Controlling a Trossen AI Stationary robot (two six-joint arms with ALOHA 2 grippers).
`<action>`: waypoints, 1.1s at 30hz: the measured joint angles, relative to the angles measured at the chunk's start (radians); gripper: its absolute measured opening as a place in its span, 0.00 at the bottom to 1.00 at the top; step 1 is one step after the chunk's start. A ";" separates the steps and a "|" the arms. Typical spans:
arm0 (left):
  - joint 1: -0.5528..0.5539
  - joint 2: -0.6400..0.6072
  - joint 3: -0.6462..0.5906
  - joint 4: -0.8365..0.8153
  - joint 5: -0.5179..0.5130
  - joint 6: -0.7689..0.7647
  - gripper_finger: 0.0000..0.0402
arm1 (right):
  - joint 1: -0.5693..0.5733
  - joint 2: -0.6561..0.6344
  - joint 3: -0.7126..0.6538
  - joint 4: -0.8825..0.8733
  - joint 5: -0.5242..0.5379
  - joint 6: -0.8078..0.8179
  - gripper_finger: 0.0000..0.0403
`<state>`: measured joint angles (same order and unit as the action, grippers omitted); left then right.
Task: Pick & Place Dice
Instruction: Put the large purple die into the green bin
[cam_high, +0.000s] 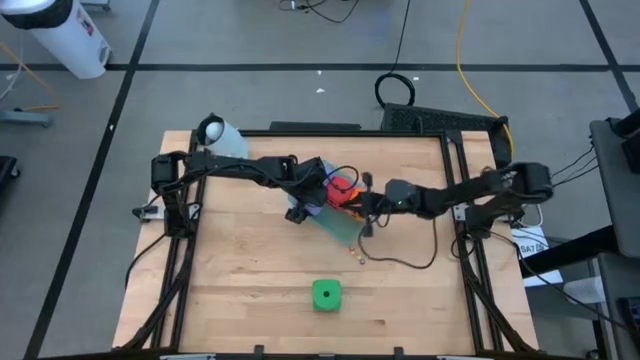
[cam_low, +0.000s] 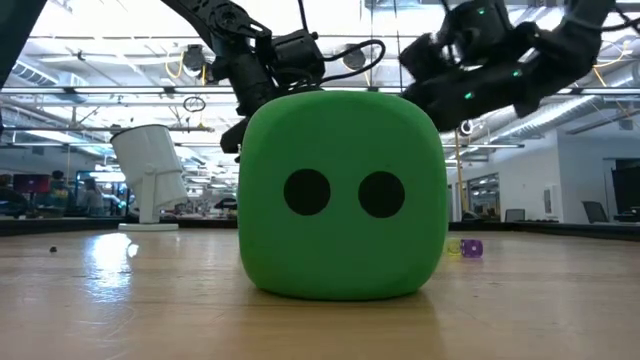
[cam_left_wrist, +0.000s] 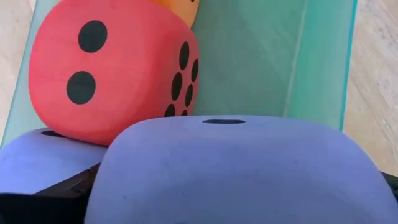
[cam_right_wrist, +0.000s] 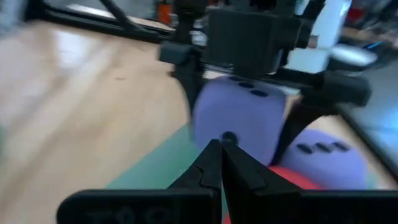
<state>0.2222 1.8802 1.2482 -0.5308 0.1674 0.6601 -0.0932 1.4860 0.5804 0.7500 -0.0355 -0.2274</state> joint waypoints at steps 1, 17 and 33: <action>0.000 0.000 0.000 0.000 0.000 0.001 0.99 | 0.010 0.035 0.012 0.031 0.043 -0.025 0.00; 0.014 0.000 -0.001 0.012 0.028 0.016 0.99 | 0.020 0.249 0.298 -0.045 0.161 -0.105 0.00; 0.007 0.001 -0.001 -0.023 0.123 0.135 0.99 | -0.137 0.282 0.322 -0.190 -0.218 -0.019 0.00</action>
<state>0.2294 1.8812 1.2469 -0.5536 0.2908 0.7955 -0.2298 1.7677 0.9024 0.5602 -0.2532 -0.2463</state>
